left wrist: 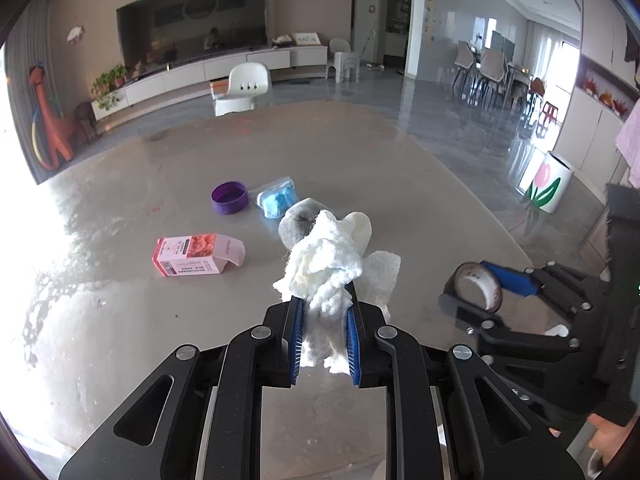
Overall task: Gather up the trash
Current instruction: 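Grasp the white cloth with the left tool while the right tool grasps the tape roll, then carry the cloth and tape roll to the white bin and release both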
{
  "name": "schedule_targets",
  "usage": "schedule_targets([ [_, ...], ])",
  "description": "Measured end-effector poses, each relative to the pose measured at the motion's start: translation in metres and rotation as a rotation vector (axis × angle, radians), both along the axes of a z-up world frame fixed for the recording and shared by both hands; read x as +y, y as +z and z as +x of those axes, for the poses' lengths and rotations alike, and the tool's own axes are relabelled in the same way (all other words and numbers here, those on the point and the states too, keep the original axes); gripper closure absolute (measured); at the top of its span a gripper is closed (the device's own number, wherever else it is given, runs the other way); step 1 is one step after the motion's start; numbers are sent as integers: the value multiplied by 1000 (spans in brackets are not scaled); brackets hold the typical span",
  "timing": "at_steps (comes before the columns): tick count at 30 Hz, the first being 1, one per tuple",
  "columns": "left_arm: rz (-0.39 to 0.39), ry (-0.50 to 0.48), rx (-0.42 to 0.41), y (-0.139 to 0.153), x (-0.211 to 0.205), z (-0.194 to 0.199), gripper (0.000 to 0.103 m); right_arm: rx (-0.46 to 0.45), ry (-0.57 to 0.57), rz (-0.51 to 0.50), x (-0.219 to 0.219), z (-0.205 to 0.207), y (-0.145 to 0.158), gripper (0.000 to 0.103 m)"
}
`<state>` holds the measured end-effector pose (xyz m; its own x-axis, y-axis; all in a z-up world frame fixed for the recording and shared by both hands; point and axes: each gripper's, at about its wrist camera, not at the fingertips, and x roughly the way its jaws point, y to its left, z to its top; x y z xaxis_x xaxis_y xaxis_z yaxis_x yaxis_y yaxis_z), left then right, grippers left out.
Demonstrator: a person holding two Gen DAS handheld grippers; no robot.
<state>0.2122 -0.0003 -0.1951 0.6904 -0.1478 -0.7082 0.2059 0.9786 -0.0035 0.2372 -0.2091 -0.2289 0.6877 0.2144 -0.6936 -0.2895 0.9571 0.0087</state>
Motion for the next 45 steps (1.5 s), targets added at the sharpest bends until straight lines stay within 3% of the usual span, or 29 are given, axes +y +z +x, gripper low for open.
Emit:
schedule_targets([
  [8, -54, -60, -7, 11, -38, -25, 86, -92, -62, -24, -37, -49, 49, 52],
  [14, -68, -157, -1, 12, -83, -47, 86, -102, -135, -50, -67, -79, 56, 52],
  [25, -41, -355, 24, 0, -168, -83, 86, -82, -298, -53, -131, -137, 46, 52],
  [36, -5, -529, 124, -34, -244, -118, 85, -32, -429, -39, -182, -180, 24, 53],
  [45, 51, -589, 169, -59, -272, -125, 85, 5, -482, -21, -206, -192, 6, 53],
])
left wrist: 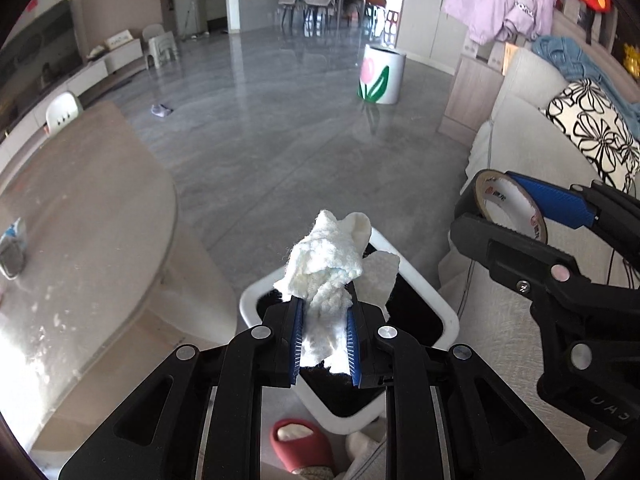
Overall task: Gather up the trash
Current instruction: 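Carry the cloth and tape roll to the white bin and release both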
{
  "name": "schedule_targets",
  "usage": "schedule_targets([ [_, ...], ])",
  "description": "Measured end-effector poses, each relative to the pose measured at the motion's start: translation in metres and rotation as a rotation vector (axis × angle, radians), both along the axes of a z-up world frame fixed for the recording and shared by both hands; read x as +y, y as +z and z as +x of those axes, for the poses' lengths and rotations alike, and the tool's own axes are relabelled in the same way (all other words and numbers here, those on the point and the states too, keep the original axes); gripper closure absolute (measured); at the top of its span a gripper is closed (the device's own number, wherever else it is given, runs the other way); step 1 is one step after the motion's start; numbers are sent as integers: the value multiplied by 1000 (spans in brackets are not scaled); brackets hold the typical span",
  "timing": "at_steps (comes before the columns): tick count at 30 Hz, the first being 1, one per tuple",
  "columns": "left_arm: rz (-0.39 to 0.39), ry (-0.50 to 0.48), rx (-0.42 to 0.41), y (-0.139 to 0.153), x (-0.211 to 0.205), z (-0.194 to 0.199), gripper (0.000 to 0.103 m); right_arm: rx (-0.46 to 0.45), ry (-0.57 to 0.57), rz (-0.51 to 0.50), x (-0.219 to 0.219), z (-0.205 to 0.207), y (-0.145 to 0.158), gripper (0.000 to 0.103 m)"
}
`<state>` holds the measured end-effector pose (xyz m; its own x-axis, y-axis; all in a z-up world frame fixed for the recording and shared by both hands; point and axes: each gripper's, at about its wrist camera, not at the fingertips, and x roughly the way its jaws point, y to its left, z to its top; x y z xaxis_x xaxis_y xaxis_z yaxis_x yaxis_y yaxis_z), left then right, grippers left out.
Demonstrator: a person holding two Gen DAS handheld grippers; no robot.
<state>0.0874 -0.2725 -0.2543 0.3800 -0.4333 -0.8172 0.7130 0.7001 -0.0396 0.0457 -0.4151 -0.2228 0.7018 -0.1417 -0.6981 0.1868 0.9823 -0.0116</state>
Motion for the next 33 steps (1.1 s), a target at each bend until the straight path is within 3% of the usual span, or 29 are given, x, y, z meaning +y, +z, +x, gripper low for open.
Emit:
schedule_targets([
  [4, 14, -10, 21, -8, -4, 3, 85, 8, -3, 5, -1, 1, -4, 53],
  [6, 19, -23, 41, -11, -6, 6, 80, 15, -4, 10, -1, 2, -7, 53],
  [7, 26, -32, 54, -13, -9, 7, 56, 18, -7, 10, -1, 2, -9, 53],
  [8, 54, -38, 76, -18, -13, 7, 13, 22, -8, 12, -2, 5, -8, 52],
  [9, 79, -28, 70, -20, -14, 7, 4, 32, -10, 17, -3, 6, -12, 52],
  [15, 120, -42, -32, -17, -21, -2, 5, 58, -18, 28, -7, 7, -18, 52],
  [21, 126, -18, -49, -13, -14, 2, 5, 59, -15, 33, -8, 9, -19, 52],
  [33, 169, 183, -134, 4, 42, 36, 5, 80, 19, 49, 3, 33, -36, 52],
])
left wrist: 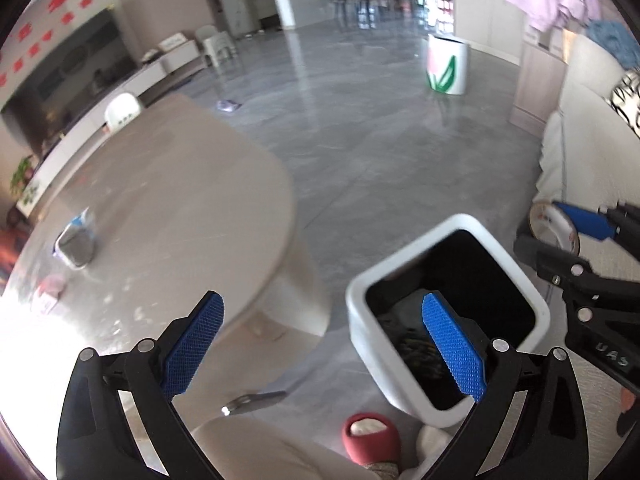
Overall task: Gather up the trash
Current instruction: 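Carry the cloth and tape roll to the white bin and release both, then move both tools back to the table toward the pink box and grey sock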
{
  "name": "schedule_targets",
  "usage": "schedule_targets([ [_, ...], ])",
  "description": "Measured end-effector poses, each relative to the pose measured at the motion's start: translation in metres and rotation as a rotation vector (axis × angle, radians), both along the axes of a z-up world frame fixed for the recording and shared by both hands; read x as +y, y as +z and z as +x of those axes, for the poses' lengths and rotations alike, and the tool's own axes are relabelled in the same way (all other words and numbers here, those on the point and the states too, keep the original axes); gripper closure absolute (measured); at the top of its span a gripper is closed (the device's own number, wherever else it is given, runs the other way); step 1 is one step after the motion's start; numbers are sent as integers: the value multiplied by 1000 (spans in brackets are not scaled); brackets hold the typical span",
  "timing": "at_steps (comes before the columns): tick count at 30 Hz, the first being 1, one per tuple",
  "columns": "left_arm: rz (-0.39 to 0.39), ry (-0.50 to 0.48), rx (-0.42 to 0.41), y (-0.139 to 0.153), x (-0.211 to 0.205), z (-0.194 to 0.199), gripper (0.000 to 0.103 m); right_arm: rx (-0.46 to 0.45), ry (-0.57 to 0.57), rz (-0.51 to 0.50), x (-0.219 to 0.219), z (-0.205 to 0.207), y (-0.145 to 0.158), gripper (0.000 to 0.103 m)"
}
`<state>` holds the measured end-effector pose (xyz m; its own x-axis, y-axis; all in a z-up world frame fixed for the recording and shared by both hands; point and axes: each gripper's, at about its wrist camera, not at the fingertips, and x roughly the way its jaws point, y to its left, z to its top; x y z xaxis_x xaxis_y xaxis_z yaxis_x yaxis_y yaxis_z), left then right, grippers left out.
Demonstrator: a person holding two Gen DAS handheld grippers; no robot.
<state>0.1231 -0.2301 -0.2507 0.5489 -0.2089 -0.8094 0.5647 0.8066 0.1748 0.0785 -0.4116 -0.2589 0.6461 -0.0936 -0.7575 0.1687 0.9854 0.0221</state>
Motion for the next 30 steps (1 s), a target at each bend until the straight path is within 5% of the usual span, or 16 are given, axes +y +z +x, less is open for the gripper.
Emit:
schedule_targets([
  [4, -15, 34, -5, 8, 9, 9, 5, 38, 20, -15, 1, 8, -11, 50],
  [5, -20, 40, -6, 9, 12, 11, 5, 50, 26, -14, 0, 10, -13, 24],
  [7, -29, 45, -10, 12, 17, 11, 5, 36, 19, -46, -1, 8, -14, 4],
  [17, -83, 66, -5, 22, 30, 18, 5, -19, -18, -53, -12, 4, 13, 4],
  [30, -134, 155, -52, 47, 79, 29, 5, -129, 134, -81, 49, 36, 56, 4],
])
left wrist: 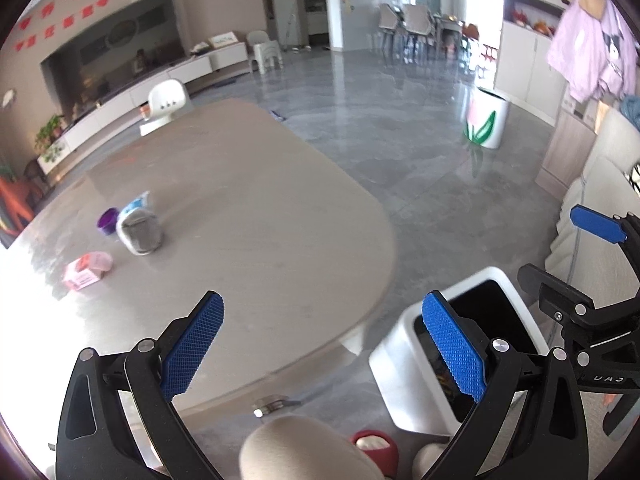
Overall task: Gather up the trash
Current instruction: 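Move both tools back to the table toward the pink box and grey sock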
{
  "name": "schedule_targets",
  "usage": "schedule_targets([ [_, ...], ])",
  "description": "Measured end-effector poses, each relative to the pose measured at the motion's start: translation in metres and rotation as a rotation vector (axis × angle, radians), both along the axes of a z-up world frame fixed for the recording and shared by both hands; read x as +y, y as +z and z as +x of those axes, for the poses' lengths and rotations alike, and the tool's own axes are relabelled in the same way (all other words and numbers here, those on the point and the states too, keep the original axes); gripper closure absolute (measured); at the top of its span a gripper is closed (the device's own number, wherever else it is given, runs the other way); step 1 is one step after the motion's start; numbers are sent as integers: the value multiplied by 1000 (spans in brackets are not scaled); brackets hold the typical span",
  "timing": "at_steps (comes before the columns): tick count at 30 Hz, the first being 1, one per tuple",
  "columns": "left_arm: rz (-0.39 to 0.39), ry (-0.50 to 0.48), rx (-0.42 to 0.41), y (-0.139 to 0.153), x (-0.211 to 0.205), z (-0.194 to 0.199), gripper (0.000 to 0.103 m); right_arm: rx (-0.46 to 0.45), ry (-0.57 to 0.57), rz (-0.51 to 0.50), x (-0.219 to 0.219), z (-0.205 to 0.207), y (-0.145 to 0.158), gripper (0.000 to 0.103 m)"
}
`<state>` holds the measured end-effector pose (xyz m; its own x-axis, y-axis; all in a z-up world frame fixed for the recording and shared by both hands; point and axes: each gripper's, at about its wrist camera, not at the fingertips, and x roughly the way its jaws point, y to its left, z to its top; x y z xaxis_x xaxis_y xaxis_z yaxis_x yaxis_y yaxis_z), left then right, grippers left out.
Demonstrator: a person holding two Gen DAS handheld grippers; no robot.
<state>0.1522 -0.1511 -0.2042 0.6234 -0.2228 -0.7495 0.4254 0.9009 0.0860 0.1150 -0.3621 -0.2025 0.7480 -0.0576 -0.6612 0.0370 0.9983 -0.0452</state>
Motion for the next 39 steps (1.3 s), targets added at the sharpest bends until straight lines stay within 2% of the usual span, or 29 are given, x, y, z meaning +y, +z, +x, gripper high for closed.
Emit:
schedule_targets([
  [12, -21, 200, -38, 17, 100, 30, 5, -71, 173, -25, 87, 60, 27, 4],
  [20, -27, 307, -70, 20, 174, 73, 5, -89, 239, -20, 149, 109, 26, 4],
  [25, -50, 353, -61, 9, 213, 106, 5, -80, 279, -30, 188, 140, 16, 4],
  [30, -43, 367, -48, -6, 231, 138, 5, -67, 302, -30, 219, 167, 5, 4],
  [39, -45, 394, 16, -38, 261, 182, 5, -38, 328, -35, 249, 200, -14, 4],
])
